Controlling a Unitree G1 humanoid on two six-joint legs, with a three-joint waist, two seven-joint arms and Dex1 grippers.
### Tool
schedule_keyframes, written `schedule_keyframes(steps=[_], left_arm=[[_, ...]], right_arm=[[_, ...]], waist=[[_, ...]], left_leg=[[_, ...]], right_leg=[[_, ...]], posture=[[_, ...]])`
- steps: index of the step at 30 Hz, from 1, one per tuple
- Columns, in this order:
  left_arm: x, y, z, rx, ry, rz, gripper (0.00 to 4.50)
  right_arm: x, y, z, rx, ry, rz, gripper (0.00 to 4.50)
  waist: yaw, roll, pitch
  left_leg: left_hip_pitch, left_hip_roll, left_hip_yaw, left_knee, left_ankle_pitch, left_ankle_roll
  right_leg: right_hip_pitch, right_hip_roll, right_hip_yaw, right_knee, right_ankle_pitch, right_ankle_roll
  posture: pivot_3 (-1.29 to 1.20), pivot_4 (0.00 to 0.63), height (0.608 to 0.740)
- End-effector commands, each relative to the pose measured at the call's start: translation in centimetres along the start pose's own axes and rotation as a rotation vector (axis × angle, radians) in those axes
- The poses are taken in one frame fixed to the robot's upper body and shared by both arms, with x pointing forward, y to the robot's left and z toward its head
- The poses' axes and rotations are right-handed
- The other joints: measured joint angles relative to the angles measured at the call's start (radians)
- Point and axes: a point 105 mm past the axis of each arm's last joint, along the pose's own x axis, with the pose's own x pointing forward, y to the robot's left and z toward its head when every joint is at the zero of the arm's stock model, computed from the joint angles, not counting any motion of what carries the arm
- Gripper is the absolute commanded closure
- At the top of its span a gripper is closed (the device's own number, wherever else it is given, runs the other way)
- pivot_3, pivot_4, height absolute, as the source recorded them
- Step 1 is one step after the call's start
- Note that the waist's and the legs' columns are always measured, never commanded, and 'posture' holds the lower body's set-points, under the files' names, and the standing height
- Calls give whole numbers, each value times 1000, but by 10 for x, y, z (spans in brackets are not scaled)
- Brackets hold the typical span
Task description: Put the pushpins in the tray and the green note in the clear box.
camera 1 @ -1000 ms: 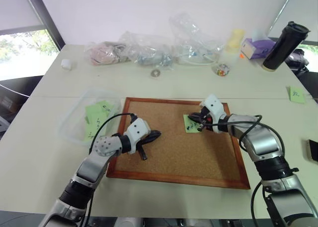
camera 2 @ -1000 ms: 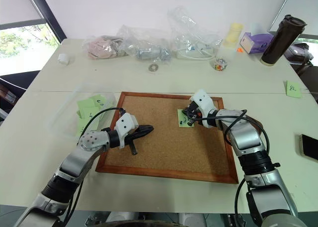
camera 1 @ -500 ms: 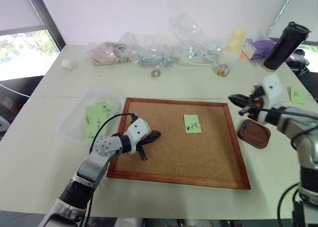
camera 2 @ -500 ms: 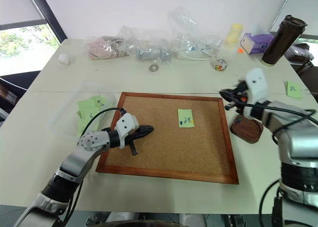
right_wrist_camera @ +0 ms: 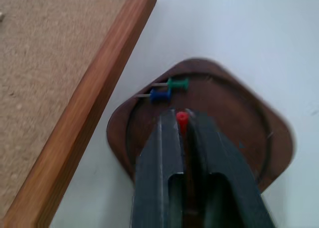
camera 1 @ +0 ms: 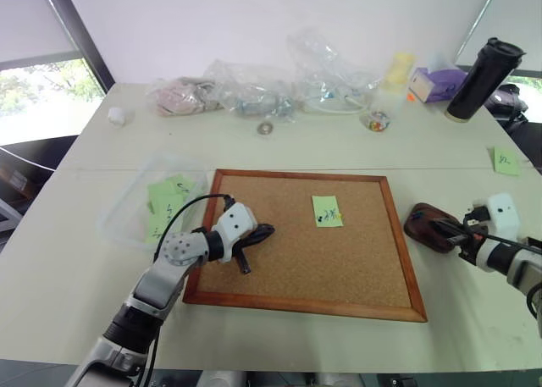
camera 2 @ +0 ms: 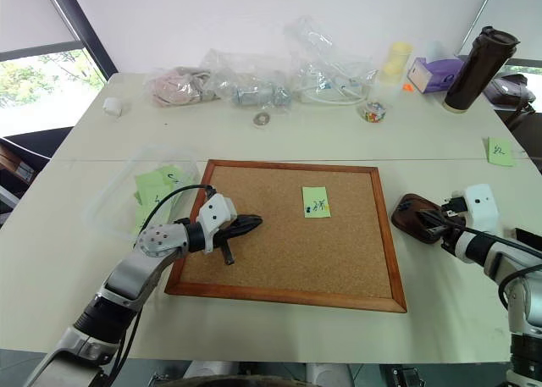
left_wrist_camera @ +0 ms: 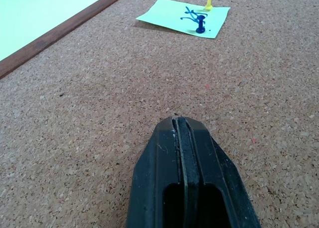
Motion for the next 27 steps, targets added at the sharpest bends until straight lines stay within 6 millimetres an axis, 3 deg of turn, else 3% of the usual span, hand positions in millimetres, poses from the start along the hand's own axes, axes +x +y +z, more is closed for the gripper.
schedule_keyframes(steps=[1,5,6,11,16,20,23,27], left_arm=[[-2,-12,-34,-54,128,-29,4500],[-2,-12,-34,-58,126,-27,4500],[-2,-12,-34,-57,127,-26,4500],[-2,-12,-33,-56,126,-23,4500],[-3,-10,-33,-55,126,-17,4500],[-4,-10,-33,-52,130,-16,4500],[-4,-9,-33,-53,129,-15,4500],[-3,-8,-32,-53,127,-14,4500]], right_arm=[[-6,-5,14,-18,-68,-16,2447],[-4,-7,4,-17,-44,-30,336],[-4,-7,2,-16,-39,-30,42],[0,-7,-12,-48,2,-38,42],[-2,-1,12,-16,-90,-5,42],[-8,31,39,-56,-132,155,42],[-11,74,61,-116,-159,334,42],[-4,106,70,-137,-170,441,42]], waist=[[0,0,0],[1,0,0],[0,0,0],[0,1,-1],[0,1,-1],[0,1,-1],[0,1,-1],[0,-1,0]], left_leg=[[0,0,0,0,0,0],[0,0,0,0,0,0],[0,0,0,0,0,0],[0,0,0,0,0,0],[0,0,0,0,0,0],[0,0,0,0,0,0],[0,0,0,0,0,0],[0,0,-1,0,0,0]], right_leg=[[0,0,0,0,0,0],[0,0,0,0,0,0],[0,0,0,0,0,0],[0,0,0,0,0,0],[0,0,0,-1,0,0],[0,0,0,-1,0,0],[0,0,0,-1,0,0],[0,0,0,-1,0,0]], posture=[[0,150,740],[0,150,740],[0,150,740],[0,150,740],[0,150,740],[0,150,740],[0,150,740],[0,150,740]])
